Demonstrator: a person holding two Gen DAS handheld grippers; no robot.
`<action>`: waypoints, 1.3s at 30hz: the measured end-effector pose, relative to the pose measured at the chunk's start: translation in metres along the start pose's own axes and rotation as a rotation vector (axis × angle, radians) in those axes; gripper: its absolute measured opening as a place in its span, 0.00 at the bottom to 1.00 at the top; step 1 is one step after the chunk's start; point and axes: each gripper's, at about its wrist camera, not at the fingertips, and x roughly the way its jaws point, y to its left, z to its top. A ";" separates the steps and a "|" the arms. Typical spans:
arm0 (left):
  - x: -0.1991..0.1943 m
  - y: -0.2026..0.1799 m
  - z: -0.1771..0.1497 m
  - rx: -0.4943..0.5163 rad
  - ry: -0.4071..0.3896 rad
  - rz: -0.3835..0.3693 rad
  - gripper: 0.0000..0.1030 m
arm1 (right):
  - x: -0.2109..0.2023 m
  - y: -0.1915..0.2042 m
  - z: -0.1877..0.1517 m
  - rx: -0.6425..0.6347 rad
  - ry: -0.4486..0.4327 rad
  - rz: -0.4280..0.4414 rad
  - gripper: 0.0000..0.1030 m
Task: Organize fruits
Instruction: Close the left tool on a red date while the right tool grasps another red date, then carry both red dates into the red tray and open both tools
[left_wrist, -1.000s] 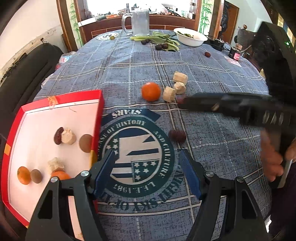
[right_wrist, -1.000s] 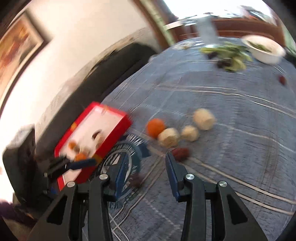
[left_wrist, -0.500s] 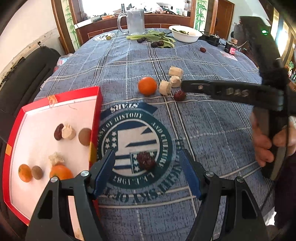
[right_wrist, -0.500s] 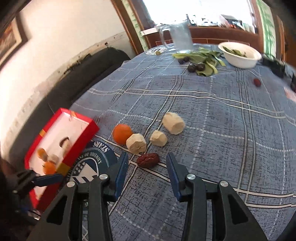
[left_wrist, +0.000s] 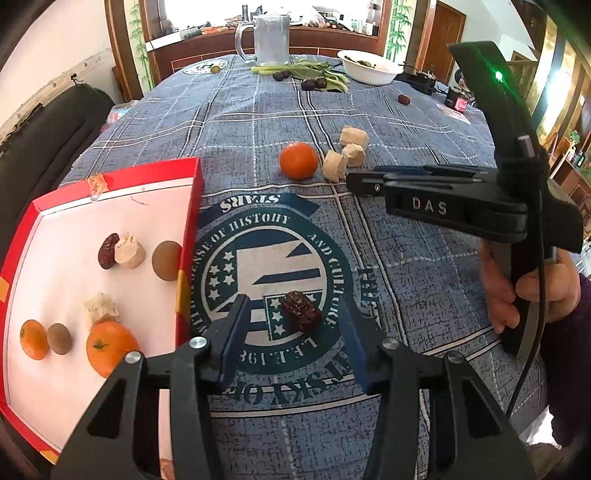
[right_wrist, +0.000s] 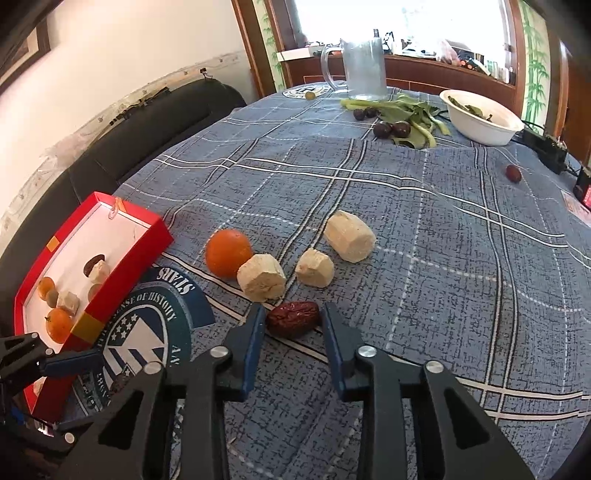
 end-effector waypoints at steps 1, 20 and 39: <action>0.000 -0.001 -0.001 0.004 -0.002 -0.002 0.48 | 0.000 0.001 0.000 -0.007 -0.001 -0.009 0.29; 0.011 -0.003 0.000 0.005 -0.002 0.001 0.25 | -0.028 -0.017 0.005 0.110 -0.080 -0.002 0.29; -0.053 -0.031 0.028 0.040 -0.243 0.093 0.25 | -0.048 -0.014 0.005 0.133 -0.187 0.019 0.29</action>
